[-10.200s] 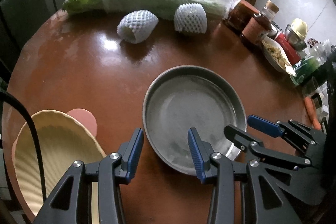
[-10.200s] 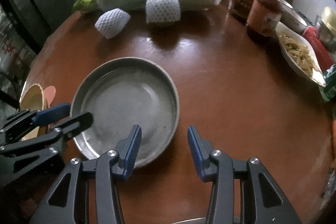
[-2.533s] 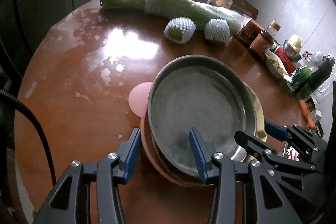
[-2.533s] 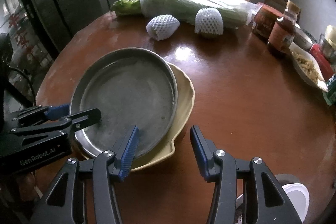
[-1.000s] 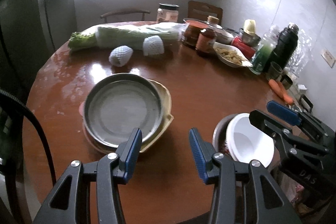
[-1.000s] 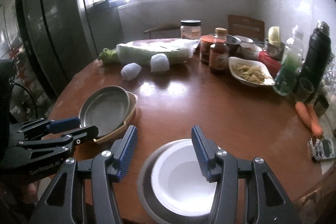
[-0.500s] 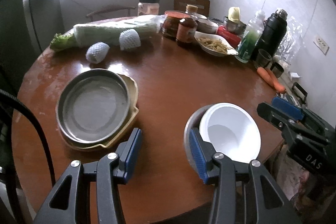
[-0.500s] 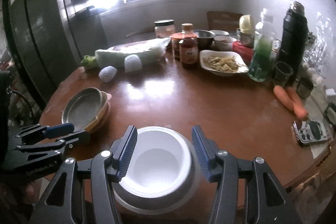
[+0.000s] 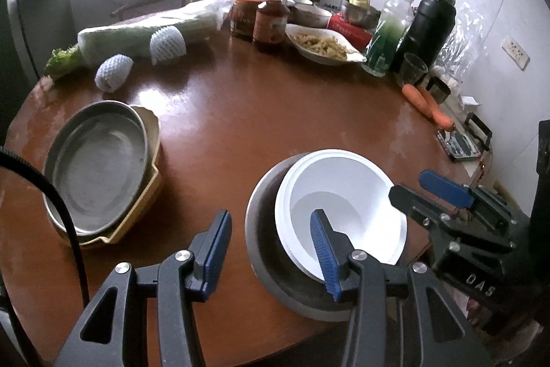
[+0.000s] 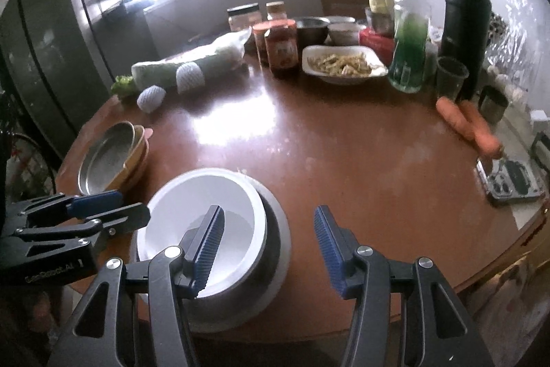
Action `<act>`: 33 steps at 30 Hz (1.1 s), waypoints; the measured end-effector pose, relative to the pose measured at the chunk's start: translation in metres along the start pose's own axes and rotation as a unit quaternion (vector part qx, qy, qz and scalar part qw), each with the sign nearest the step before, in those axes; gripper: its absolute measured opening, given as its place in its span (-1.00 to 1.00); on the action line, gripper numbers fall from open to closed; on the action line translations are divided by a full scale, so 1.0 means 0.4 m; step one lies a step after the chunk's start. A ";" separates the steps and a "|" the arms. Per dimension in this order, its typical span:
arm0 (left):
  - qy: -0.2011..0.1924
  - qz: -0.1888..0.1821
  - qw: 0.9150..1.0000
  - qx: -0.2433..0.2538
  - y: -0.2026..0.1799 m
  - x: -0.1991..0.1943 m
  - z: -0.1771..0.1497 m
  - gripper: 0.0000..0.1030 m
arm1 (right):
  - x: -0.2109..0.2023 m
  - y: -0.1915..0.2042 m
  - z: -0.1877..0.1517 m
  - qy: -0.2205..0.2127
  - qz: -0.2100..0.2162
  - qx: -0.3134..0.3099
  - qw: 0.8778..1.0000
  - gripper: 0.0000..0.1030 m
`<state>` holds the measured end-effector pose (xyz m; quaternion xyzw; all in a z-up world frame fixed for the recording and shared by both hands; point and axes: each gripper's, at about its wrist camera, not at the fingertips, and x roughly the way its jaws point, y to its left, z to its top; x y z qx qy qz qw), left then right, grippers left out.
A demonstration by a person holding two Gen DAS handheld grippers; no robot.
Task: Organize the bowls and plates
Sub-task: 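Move the right gripper to the steel bowl rim and grasp it, then lift the steel bowl of white bowls with the right gripper toward the plates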
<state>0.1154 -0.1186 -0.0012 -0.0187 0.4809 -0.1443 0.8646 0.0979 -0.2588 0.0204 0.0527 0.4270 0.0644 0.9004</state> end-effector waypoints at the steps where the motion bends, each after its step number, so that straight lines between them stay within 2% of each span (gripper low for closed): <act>1: 0.003 0.000 1.000 0.000 -0.001 0.006 0.000 -0.08 | 0.006 -0.002 -0.003 0.003 0.003 0.000 1.000 0.09; 17: 0.041 -0.003 0.999 -0.012 0.009 0.081 0.005 -0.07 | 0.092 -0.030 -0.027 0.061 0.028 0.035 0.997 0.09; 30: 0.054 -0.021 0.998 -0.027 0.027 0.108 0.003 0.00 | 0.137 -0.018 -0.042 0.105 0.062 0.057 0.991 0.09; 33: 0.057 -0.029 0.997 -0.034 0.032 0.113 0.000 -0.01 | 0.136 -0.013 -0.042 0.103 0.064 0.054 0.991 0.01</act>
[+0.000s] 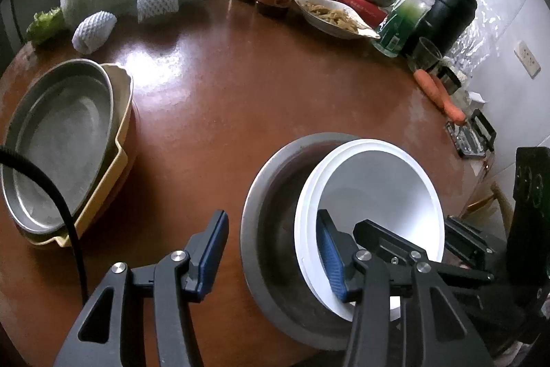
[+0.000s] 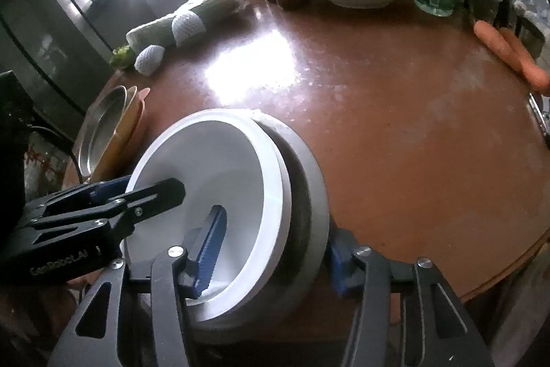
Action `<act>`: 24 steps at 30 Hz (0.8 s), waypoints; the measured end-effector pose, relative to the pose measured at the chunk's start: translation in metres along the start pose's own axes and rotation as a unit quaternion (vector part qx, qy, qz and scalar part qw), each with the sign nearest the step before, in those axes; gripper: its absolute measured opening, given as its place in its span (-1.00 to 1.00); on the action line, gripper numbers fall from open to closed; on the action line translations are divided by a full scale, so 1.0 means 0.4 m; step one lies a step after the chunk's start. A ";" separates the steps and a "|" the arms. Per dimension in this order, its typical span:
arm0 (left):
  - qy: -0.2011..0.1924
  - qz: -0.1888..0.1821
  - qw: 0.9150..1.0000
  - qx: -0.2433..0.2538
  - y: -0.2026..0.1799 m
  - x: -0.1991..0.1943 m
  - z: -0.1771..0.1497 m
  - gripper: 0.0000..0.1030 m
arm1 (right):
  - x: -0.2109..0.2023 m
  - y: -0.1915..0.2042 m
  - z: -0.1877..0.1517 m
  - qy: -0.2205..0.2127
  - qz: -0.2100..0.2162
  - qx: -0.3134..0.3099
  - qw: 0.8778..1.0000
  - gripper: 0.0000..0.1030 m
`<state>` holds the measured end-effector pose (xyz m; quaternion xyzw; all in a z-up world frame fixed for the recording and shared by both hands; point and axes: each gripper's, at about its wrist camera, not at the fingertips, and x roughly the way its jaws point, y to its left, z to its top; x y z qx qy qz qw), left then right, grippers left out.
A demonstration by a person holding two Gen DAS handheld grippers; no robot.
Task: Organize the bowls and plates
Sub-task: 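Lift the steel bowl of white bowls with the right gripper toward the plates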
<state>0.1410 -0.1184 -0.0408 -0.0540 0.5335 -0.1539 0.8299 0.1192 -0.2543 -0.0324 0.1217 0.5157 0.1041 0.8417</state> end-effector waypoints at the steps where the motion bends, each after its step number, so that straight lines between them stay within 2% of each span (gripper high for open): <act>1: 0.004 -0.004 1.000 -0.003 0.002 0.005 0.000 -0.01 | -0.001 0.002 0.001 -0.001 0.001 -0.002 1.000 0.00; 5: 0.012 -0.021 1.000 -0.005 0.000 0.015 -0.004 -0.07 | -0.005 0.007 0.005 -0.012 -0.010 -0.011 1.000 -0.16; 6: 0.014 -0.012 1.000 0.001 -0.006 0.018 -0.005 -0.07 | -0.005 0.007 0.007 -0.012 -0.010 -0.011 1.000 -0.20; 13: 0.009 -0.001 1.000 -0.003 0.009 0.012 0.001 -0.07 | -0.003 0.019 0.021 -0.016 -0.008 -0.015 1.000 -0.22; 24: -0.031 0.007 0.999 -0.020 0.080 -0.066 0.034 -0.07 | -0.006 0.105 0.075 -0.027 0.004 -0.042 0.999 -0.22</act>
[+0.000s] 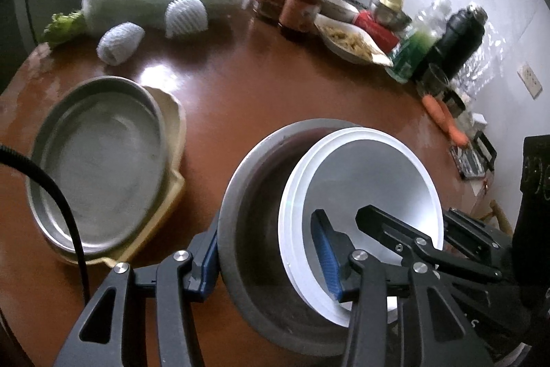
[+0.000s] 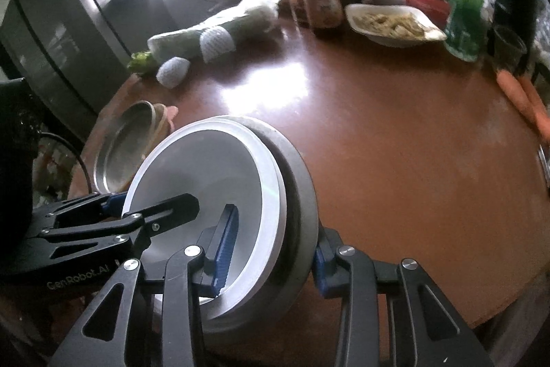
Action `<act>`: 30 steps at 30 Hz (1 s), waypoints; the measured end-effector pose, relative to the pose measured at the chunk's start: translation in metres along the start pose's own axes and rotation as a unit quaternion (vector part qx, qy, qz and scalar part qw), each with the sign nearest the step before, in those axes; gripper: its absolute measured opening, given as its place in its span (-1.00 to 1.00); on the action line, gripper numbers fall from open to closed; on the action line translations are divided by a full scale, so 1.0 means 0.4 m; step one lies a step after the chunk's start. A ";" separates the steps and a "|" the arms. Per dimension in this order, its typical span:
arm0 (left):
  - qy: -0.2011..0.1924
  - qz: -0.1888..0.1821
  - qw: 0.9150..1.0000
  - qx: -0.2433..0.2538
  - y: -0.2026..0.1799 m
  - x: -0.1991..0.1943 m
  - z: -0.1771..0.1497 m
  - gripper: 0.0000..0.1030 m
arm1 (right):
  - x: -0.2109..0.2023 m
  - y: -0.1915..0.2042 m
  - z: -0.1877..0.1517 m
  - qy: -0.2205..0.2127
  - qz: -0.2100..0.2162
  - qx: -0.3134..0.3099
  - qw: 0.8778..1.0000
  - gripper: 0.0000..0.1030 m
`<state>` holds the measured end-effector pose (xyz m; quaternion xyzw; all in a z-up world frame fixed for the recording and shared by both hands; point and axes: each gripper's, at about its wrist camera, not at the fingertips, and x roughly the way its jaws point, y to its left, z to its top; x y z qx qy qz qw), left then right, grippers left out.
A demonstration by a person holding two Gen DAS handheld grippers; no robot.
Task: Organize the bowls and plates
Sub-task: 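Lift the steel bowl of white bowls with the right gripper toward the plates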
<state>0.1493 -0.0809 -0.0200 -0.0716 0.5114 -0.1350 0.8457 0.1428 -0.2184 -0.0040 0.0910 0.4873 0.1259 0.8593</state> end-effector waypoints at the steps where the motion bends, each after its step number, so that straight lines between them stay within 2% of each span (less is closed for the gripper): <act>1: -0.004 0.001 1.000 -0.003 0.013 -0.009 0.004 -0.07 | 0.001 0.013 0.008 -0.001 0.002 -0.004 1.000 -0.22; 11: -0.044 0.025 0.998 -0.035 0.131 -0.102 0.037 -0.07 | 0.021 0.155 0.087 -0.015 0.026 -0.045 0.999 -0.22; 20: -0.088 0.060 0.993 -0.058 0.238 -0.198 0.067 -0.07 | 0.043 0.296 0.169 -0.033 0.059 -0.088 0.994 -0.23; 25: -0.088 0.070 0.991 -0.070 0.283 -0.200 0.074 -0.07 | 0.058 0.352 0.200 -0.042 0.068 -0.105 0.991 -0.23; 30: -0.082 0.075 0.990 -0.083 0.316 -0.186 0.070 -0.07 | 0.101 0.378 0.208 -0.027 0.070 -0.112 0.991 -0.23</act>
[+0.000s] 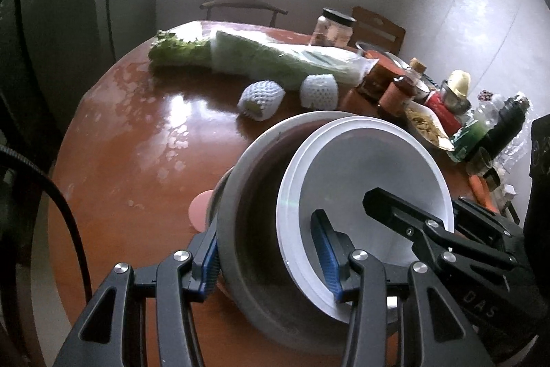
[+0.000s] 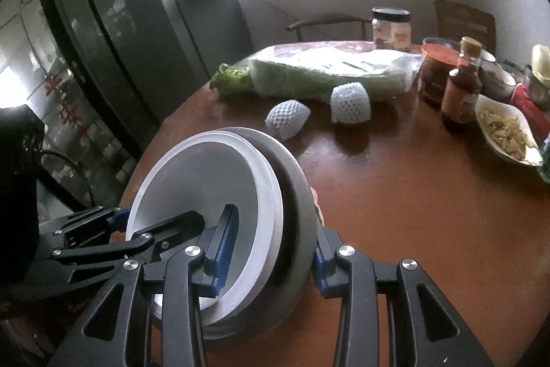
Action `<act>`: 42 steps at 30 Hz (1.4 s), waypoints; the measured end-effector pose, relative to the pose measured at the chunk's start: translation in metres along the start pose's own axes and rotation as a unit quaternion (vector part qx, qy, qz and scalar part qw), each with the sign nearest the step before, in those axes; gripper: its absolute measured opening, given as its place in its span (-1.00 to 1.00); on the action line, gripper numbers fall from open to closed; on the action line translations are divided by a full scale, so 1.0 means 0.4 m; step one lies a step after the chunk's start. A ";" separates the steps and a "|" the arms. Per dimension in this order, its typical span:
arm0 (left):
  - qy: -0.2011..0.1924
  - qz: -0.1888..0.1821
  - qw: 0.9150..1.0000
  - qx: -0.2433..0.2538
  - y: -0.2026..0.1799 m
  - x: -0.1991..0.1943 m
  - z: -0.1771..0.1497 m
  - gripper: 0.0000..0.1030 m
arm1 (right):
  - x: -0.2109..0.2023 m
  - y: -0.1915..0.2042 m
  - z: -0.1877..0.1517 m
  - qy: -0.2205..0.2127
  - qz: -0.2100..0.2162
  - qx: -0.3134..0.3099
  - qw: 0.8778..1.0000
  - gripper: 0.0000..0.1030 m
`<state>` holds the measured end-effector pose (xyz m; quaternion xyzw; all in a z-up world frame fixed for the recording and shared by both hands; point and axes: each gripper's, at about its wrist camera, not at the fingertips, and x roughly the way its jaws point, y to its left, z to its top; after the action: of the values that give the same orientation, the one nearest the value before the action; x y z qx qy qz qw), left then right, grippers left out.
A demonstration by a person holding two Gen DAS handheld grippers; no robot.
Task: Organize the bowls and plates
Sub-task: 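Lift the steel bowl of white bowls with the right gripper toward the plates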
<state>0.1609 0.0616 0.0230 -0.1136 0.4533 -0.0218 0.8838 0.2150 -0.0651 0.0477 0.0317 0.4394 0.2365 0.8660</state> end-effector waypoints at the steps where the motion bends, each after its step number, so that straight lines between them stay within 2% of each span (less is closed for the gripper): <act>1: 0.000 0.001 1.000 0.000 0.005 0.003 -0.001 -0.07 | 0.008 0.002 0.001 0.003 0.001 -0.001 1.000 -0.23; 19: 0.027 0.013 1.000 -0.007 0.030 0.075 -0.026 -0.07 | 0.099 -0.013 -0.027 0.043 0.000 -0.002 0.999 -0.23; 33: 0.026 0.019 0.999 0.000 0.020 0.082 -0.029 -0.07 | 0.102 -0.027 -0.035 0.040 0.001 -0.007 0.999 -0.24; 42: 0.027 0.016 1.000 -0.002 0.022 0.084 -0.030 -0.07 | 0.101 -0.009 -0.032 0.037 -0.018 -0.035 0.999 -0.23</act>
<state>0.1705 0.0634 -0.0122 -0.1074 0.4786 -0.0102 0.8714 0.2268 -0.0526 0.0089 -0.0154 0.4629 0.2367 0.8541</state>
